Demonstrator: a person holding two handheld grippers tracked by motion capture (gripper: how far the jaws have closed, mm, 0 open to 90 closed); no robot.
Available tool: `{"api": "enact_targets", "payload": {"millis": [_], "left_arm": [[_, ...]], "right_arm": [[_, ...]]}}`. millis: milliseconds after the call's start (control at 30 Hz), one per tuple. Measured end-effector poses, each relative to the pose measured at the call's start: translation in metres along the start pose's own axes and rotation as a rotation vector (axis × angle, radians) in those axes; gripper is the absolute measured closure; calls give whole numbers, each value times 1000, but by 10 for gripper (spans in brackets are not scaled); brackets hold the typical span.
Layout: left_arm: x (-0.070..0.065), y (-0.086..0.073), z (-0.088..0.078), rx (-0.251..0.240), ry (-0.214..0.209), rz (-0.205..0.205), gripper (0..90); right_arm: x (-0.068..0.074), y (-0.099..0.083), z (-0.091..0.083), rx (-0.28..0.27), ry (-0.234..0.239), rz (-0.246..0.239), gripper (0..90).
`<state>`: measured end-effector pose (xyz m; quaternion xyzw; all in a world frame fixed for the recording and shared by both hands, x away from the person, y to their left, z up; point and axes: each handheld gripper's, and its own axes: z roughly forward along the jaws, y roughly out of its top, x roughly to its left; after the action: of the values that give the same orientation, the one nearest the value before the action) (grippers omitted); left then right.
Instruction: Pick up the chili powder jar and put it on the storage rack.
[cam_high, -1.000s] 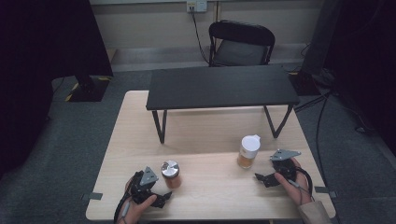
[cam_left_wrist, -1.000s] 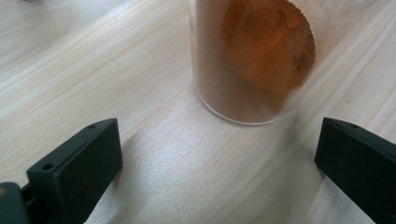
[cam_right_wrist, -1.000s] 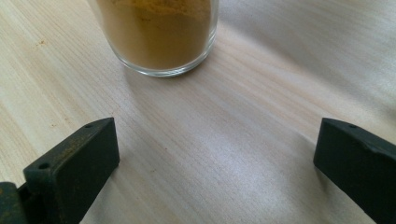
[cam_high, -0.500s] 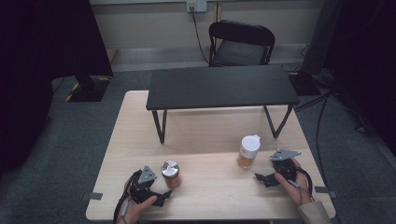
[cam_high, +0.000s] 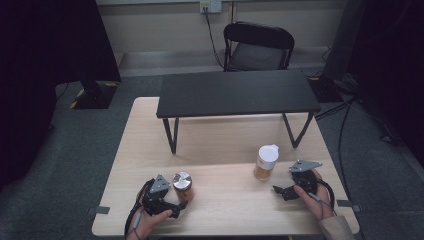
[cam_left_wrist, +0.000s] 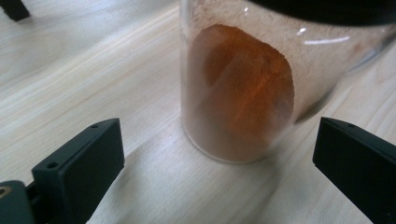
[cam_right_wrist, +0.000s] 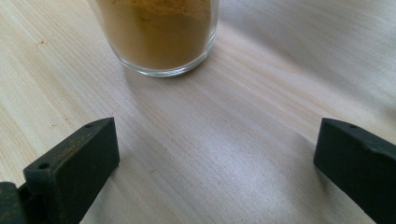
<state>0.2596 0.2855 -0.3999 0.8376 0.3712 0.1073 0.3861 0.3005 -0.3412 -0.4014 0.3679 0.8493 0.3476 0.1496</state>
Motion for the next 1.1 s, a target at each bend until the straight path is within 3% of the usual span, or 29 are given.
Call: {"api": "enact_targets", "payload": {"millis": [500,1100], "left_arm": [[0,2,8,-53,-17,-18,70],[-5,3,21,-97,-23,5,252]], "right_arm": [[0,0,0,0,0,0,0],[0,0,0,0,0,0,0]]}}
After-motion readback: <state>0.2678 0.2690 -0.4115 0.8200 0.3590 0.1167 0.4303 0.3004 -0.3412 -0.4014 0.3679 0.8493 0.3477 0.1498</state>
